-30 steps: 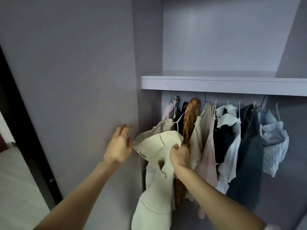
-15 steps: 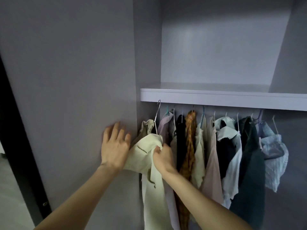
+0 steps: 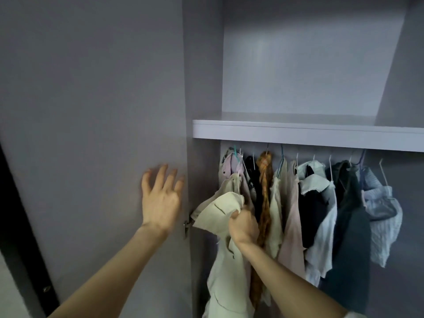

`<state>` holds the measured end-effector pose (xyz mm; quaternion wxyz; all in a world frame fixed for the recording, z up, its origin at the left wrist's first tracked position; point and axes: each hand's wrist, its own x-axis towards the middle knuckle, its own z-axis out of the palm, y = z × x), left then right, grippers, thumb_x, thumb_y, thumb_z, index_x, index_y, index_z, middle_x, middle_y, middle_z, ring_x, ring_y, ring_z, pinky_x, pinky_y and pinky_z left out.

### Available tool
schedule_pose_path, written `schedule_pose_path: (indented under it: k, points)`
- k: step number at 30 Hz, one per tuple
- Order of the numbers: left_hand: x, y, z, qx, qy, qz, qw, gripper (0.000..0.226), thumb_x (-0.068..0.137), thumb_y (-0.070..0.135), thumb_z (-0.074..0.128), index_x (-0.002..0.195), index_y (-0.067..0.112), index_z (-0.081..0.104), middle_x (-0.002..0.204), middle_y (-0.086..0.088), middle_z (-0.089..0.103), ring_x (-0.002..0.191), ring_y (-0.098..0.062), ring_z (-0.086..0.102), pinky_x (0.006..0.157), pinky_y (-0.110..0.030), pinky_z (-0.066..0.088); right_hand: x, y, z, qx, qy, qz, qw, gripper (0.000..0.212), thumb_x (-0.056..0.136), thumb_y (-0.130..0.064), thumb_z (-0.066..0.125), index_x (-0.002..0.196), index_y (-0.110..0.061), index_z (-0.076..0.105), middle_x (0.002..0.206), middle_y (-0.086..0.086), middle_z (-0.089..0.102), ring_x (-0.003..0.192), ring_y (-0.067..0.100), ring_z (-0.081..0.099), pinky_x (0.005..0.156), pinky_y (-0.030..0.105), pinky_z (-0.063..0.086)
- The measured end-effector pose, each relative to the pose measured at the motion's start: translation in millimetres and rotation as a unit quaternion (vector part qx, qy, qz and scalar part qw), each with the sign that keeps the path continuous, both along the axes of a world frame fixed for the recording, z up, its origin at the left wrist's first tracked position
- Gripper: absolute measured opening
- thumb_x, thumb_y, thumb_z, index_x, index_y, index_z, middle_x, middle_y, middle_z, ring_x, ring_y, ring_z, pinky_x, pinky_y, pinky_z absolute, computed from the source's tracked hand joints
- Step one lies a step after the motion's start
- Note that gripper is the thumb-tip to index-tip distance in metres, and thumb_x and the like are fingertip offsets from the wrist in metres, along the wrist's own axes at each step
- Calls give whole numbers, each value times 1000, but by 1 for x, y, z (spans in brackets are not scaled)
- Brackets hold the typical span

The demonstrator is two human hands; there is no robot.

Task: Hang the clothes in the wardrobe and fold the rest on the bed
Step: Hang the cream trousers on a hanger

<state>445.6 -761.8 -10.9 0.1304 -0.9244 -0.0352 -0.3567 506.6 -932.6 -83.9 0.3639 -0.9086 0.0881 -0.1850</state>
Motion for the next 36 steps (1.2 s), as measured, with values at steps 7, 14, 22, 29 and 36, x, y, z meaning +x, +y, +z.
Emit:
schedule_pose_path:
  k: [7, 14, 22, 29, 36]
  points:
    - [21, -9, 7, -79, -148, -96, 981, 39, 76, 5, 52, 112, 5, 65, 116, -15, 65, 119, -36, 55, 96, -52, 26, 34, 27, 13, -109, -24, 34, 993, 29, 96, -29, 38, 114, -14, 56, 108, 8, 67, 104, 27, 62, 79, 33, 48]
    - [68, -13, 5, -52, -150, -96, 983, 49, 63, -2, 73, 111, 6, 67, 116, -17, 64, 119, -35, 55, 96, -51, 25, 106, 31, 22, -203, -55, 32, 977, 37, 94, -20, 41, 130, -13, 42, 111, 6, 67, 102, 26, 65, 78, 35, 50]
    - [131, -22, -11, -12, -141, -72, 987, 61, 54, 5, 83, 113, 5, 67, 118, -21, 63, 120, -38, 54, 100, -60, 34, 193, 30, 13, -255, -140, 70, 954, 53, 99, -11, 32, 148, -23, 17, 117, 12, 62, 100, 29, 63, 69, 32, 42]
    - [157, -21, -21, -12, -212, -71, 975, 56, 56, 4, 79, 111, 4, 68, 114, -20, 65, 115, -37, 57, 105, -56, 16, 244, 43, 12, -235, -143, 27, 961, 44, 95, -5, 33, 137, -15, 35, 114, 13, 65, 107, 31, 61, 78, 34, 46]
    - [157, -18, -23, -3, -229, -83, 970, 49, 62, 6, 71, 110, 5, 67, 110, -18, 65, 112, -35, 59, 106, -54, 17, 252, 54, -8, -227, -93, 35, 969, 35, 93, -2, 34, 119, -15, 54, 108, 8, 69, 100, 25, 66, 76, 30, 48]
